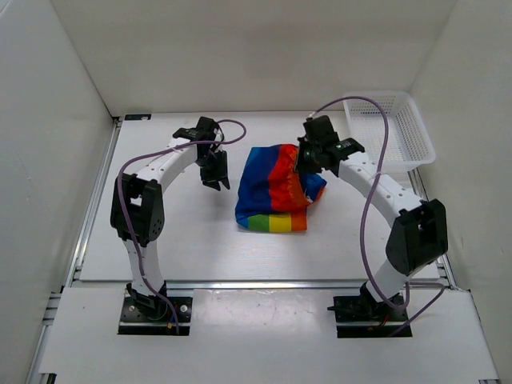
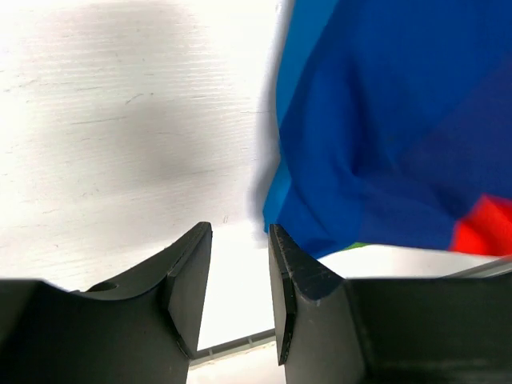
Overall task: Fold and stack the shorts
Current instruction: Fold the shorts
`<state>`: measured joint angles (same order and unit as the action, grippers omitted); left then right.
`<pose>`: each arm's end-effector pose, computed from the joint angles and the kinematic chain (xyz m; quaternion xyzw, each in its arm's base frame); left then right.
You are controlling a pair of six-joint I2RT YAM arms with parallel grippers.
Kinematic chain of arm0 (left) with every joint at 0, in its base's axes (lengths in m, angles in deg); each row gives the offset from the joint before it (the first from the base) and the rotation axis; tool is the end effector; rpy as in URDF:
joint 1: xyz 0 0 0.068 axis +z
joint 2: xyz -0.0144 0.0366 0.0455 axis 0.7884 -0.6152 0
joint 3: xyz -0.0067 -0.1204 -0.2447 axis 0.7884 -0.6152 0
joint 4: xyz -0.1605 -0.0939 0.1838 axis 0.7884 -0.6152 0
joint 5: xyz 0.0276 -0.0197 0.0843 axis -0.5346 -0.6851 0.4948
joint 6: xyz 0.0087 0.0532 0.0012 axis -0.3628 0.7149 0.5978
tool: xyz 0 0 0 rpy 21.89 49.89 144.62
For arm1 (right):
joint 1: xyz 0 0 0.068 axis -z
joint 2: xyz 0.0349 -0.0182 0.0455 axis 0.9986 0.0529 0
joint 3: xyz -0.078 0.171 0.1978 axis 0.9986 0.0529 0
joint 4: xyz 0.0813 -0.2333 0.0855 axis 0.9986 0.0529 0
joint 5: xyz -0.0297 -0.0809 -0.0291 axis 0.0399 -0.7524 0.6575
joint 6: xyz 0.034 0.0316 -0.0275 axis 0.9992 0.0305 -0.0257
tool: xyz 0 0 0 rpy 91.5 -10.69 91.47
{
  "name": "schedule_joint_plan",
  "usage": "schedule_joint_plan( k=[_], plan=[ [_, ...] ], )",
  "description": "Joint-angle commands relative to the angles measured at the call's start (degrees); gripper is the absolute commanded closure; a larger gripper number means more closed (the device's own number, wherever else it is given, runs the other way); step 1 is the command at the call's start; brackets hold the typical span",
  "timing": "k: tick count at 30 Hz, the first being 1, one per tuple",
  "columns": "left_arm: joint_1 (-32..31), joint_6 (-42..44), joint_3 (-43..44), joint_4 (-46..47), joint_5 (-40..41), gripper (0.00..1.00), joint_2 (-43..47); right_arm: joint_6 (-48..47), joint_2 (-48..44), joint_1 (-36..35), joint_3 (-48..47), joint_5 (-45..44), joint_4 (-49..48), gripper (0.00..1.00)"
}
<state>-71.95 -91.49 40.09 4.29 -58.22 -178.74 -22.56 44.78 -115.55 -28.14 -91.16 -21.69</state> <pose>0.3686 -0.1412 0.2318 -0.0052 0.9852 -0.1437 0.0929 0.3224 0.1735 0.3152 0.0161 0.9195 0.1676 0.3551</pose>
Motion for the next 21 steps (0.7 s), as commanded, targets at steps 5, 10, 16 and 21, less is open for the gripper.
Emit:
schedule_joint_plan(
  k=[5, 10, 16, 21],
  plan=[
    [0.1, 1.0, 2.1, 0.8, -2.5, 0.54, 1.9, 8.8, 5.7, 1.4, 8.3, -20.9, 2.3, 0.92],
    [0.1, 1.0, 1.6, 0.8, -1.9, 0.54, 1.9, 7.7, 6.7, 2.7, 8.8, -20.1, 3.7, 0.04],
    [0.1, 1.0, 1.0, 0.8, -1.9, 0.54, 2.4, 6.9, 3.6, 11.5, 14.9, -3.8, -2.5, 0.02],
    [-0.4, 1.0, 2.2, 0.8, -1.9, 0.54, 1.3, 8.1, 7.8, 16.7, 19.5, 13.0, -13.9, 0.18]
  ],
)
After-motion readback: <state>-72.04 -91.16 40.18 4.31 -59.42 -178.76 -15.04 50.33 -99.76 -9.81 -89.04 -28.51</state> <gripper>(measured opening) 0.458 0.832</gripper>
